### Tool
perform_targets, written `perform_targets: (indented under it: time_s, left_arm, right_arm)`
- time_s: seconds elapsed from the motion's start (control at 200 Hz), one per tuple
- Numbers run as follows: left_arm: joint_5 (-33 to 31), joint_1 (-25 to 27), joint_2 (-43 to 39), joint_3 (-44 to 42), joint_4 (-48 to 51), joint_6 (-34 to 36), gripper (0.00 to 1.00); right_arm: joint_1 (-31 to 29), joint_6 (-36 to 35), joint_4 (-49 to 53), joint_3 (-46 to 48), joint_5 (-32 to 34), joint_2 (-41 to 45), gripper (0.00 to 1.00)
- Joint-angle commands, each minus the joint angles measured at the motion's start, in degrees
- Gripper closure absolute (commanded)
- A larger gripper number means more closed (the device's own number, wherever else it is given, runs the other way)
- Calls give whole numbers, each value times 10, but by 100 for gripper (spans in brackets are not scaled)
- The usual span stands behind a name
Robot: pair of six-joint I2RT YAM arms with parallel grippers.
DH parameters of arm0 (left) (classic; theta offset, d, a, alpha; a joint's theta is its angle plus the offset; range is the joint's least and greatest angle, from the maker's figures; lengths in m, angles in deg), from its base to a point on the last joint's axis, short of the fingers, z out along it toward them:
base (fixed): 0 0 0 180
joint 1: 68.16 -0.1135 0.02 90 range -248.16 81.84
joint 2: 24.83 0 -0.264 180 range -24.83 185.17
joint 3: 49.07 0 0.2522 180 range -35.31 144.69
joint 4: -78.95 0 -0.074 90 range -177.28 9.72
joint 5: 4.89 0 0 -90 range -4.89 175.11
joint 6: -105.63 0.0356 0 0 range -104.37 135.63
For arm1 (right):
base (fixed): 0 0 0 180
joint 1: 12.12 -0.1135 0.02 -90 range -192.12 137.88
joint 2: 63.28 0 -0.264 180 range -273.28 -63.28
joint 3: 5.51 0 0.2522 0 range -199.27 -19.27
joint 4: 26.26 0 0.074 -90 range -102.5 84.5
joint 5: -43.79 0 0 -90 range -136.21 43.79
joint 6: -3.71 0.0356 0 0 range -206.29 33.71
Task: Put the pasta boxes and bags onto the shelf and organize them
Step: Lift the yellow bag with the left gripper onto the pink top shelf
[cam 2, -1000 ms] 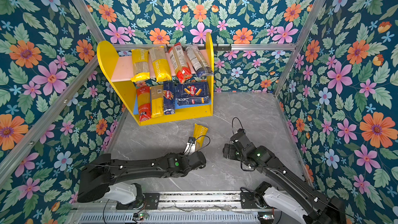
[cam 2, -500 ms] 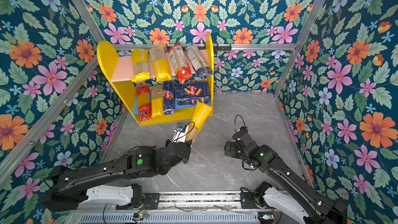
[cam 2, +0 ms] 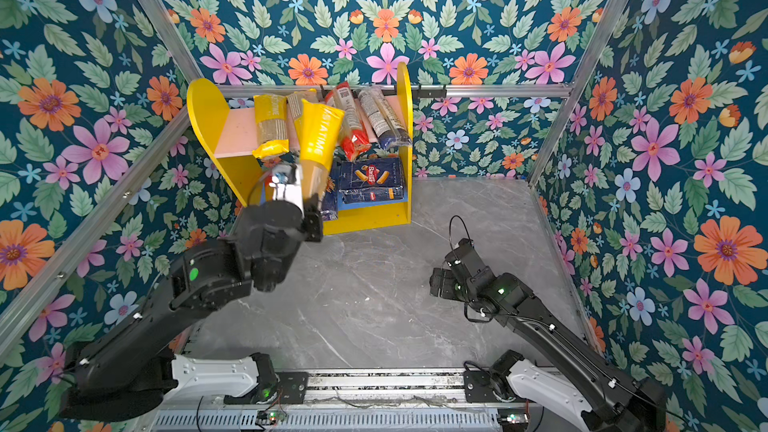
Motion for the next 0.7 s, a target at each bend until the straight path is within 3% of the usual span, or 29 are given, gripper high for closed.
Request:
perform_targets:
  time_s: [0.0, 0.125, 0.33, 0.505, 0.695]
  left_arm:
    - [13, -62, 21, 58, -68, 85, 100]
    - [57, -145, 78, 168, -54, 111, 100]
    - [186, -308, 202, 361, 20, 103, 100]
    - [288, -436, 236, 362, 14, 73, 100]
    - [329, -502, 245, 341, -11, 71, 100]
  right_arm:
    - [0, -11, -10, -3, 3, 1, 5]
    - [2, -16, -14, -5, 3, -1, 5]
    - [16, -27, -23, -8, -7, -12, 5]
    - [54, -42, -30, -2, -33, -13, 5]
    - [95, -55, -46, 12, -64, -20, 5]
